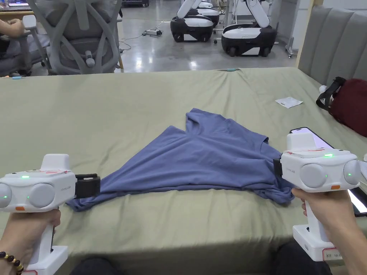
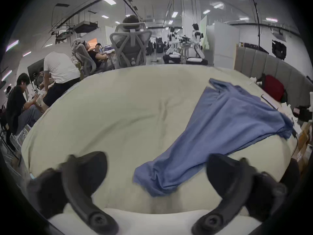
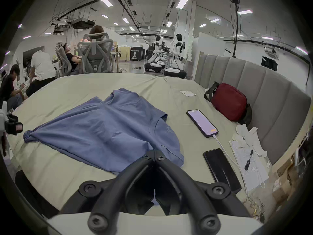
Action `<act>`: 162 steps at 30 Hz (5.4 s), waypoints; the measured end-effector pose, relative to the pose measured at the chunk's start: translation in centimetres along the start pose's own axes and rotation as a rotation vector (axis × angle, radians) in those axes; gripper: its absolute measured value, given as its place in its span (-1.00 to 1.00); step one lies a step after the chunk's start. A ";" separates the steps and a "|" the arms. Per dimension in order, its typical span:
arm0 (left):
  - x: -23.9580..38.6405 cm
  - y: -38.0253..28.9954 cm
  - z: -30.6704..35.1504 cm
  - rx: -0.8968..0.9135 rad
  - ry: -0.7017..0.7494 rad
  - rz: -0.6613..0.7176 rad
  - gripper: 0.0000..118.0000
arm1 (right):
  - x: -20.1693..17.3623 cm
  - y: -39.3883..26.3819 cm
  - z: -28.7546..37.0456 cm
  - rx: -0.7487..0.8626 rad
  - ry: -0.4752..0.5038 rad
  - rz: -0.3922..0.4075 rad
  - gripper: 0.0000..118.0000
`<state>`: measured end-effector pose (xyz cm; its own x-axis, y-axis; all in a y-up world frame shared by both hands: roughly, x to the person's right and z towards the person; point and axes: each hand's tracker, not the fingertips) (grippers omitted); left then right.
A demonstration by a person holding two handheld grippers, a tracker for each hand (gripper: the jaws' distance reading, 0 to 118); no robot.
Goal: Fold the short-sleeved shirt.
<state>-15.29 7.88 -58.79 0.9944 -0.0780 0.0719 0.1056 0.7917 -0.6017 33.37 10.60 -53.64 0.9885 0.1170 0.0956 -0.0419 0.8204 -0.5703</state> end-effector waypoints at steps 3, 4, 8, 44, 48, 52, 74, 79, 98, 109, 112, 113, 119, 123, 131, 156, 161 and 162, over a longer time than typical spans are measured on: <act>-0.1 -0.7 -1.5 -0.012 0.011 -0.011 0.88 | -0.1 -0.1 0.1 -0.001 0.010 -0.001 -1.00; -0.3 -0.9 -2.4 -0.047 0.018 -0.015 0.88 | -0.3 0.1 -0.1 -0.002 0.011 0.003 -1.00; -0.7 -1.9 -4.4 -0.100 0.040 -0.011 0.64 | -0.5 0.1 -0.2 -0.007 0.018 0.012 -1.00; 5.1 7.0 -9.5 -0.034 -0.030 -0.008 -0.96 | -4.3 19.9 -32.6 -0.284 0.186 0.152 0.54; 4.8 7.0 -10.4 -0.036 -0.023 0.013 -0.96 | -4.6 18.4 -35.4 -0.414 0.190 0.153 -0.35; 4.9 7.0 -10.9 -0.033 -0.004 -0.025 -0.96 | -5.9 17.4 -33.9 -0.391 0.157 0.262 -0.97; 2.2 40.9 -4.0 0.424 0.144 -0.169 -0.96 | 6.7 45.9 -11.8 0.292 -0.159 0.152 -0.97; 2.1 48.5 -2.3 0.501 0.160 -0.098 -0.96 | 7.5 51.3 -8.9 0.412 -0.170 0.073 -0.97; 0.3 44.6 -11.0 0.416 0.159 -0.027 -0.96 | 5.2 47.7 -15.5 0.365 -0.093 0.015 -0.97; -0.8 35.9 -11.8 0.333 0.102 0.021 -0.96 | 4.5 40.1 -15.0 0.304 -0.019 -0.018 -0.97; -1.0 32.0 -8.5 0.348 0.081 0.044 -0.96 | 4.8 36.0 -11.3 0.317 0.009 -0.026 -0.97; -1.0 30.2 -7.3 0.341 0.075 0.048 -0.96 | 4.8 34.3 -10.0 0.314 0.011 -0.026 -0.97; -0.6 17.0 -1.6 0.341 0.006 0.076 -0.96 | 5.1 20.7 -2.9 0.280 -0.004 0.048 -0.97; 0.3 8.3 0.2 0.269 -0.008 0.059 -0.96 | 4.9 11.2 -0.6 0.204 0.008 0.067 -0.97; 1.2 -2.4 0.0 0.083 -0.028 0.027 -0.96 | 3.5 -3.0 -1.9 -0.127 0.049 0.108 -0.97; 0.1 -1.1 5.1 0.172 -0.022 0.087 -1.00 | 2.9 -1.8 2.4 0.019 -0.038 0.029 -1.00; 0.0 -0.9 5.6 0.177 -0.032 0.151 -1.00 | 2.4 -0.4 1.9 0.045 0.006 0.019 -1.00; 0.3 -1.1 5.5 0.173 -0.026 0.153 -1.00 | 2.4 -0.3 1.7 0.051 0.009 0.021 -1.00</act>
<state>-15.14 10.32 -53.79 0.9978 0.0647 0.0127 -0.0515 0.8855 -0.4618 35.51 11.63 -51.86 0.9886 0.1297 0.0766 -0.0698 0.8450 -0.5302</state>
